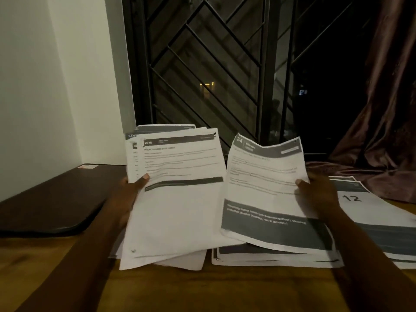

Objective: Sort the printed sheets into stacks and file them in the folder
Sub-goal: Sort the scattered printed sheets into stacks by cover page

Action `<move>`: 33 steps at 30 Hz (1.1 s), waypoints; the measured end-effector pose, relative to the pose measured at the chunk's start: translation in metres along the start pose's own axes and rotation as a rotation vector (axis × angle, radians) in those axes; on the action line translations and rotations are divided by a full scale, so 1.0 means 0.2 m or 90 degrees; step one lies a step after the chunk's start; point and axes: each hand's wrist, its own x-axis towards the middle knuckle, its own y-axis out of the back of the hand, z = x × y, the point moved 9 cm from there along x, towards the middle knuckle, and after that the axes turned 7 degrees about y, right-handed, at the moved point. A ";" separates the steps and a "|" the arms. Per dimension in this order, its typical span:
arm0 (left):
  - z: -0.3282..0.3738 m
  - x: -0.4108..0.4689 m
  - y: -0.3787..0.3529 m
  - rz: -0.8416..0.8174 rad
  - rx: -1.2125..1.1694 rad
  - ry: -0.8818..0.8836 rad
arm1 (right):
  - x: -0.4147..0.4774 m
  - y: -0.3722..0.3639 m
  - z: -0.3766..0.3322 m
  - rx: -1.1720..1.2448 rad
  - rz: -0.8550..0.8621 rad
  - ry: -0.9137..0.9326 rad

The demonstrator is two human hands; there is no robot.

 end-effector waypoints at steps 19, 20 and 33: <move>0.05 -0.07 0.00 -0.049 0.012 0.033 | -0.42 -0.57 -0.59 0.372 -0.450 -0.060; 0.05 -0.06 -0.01 -0.049 0.042 0.037 | -0.43 -0.60 -0.62 0.354 -0.438 -0.040; 0.20 -0.04 0.28 0.113 0.051 -0.038 | -0.10 -0.27 -0.27 0.070 0.017 -0.066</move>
